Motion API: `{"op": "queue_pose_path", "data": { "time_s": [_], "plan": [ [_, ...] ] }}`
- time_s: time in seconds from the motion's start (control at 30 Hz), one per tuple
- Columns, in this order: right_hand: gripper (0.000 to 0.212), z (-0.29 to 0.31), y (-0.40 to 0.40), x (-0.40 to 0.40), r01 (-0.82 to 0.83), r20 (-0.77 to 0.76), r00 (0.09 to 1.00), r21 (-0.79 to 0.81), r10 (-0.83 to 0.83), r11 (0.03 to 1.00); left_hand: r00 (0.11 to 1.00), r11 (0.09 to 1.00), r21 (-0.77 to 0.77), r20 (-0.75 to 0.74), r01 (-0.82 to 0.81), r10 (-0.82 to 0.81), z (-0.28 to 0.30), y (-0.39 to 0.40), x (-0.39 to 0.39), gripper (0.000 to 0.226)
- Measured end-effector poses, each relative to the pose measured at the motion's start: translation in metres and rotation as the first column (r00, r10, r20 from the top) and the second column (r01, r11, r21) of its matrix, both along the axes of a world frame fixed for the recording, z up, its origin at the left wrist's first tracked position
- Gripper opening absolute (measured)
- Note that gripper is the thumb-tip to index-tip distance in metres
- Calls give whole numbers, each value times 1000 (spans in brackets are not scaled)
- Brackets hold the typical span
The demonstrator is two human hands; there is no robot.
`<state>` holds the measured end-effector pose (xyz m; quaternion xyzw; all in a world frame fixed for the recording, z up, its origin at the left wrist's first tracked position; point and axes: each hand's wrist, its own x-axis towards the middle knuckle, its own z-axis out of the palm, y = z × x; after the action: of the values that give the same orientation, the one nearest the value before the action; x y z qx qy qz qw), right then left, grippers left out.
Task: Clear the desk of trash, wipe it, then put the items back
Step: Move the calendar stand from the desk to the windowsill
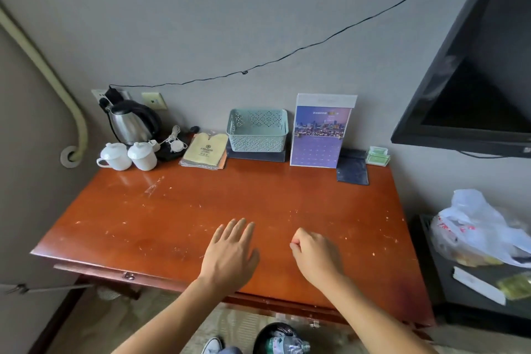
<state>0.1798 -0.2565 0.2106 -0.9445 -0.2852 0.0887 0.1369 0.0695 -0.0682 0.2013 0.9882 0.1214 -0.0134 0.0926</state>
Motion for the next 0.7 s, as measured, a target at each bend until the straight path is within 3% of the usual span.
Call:
{"op": "queue_pose_path", "data": {
  "time_s": [0.1, 0.2, 0.3, 0.47, 0.6, 0.7],
  "plan": [
    [35, 20, -12, 7, 16, 21, 1000, -70, -15, 997, 999, 999, 3, -11, -48, 48, 15, -5, 1, 67],
    [11, 21, -24, 21, 74, -25, 997, -32, -75, 997, 998, 998, 15, -4, -67, 67, 25, -1, 13, 69],
    [51, 17, -34, 40, 104, -109, 989, 23, -101, 994, 998, 998, 10, 12, -65, 65, 32, 3, 36, 73],
    [63, 27, -36, 86, 174, -140, 977, 65, -164, 983, 999, 999, -31, 33, -12, 13, 38, 13, 95, 71],
    [61, 48, -29, 153, 328, -167, 937, 129, -306, 936, 996, 988, -144, 83, 47, -35, 49, 25, 163, 61],
    [58, 60, -19, 215, 471, -242, 877, 266, -415, 841, 994, 959, -279, 112, 41, -10, 61, 33, 227, 54]
  ]
}}
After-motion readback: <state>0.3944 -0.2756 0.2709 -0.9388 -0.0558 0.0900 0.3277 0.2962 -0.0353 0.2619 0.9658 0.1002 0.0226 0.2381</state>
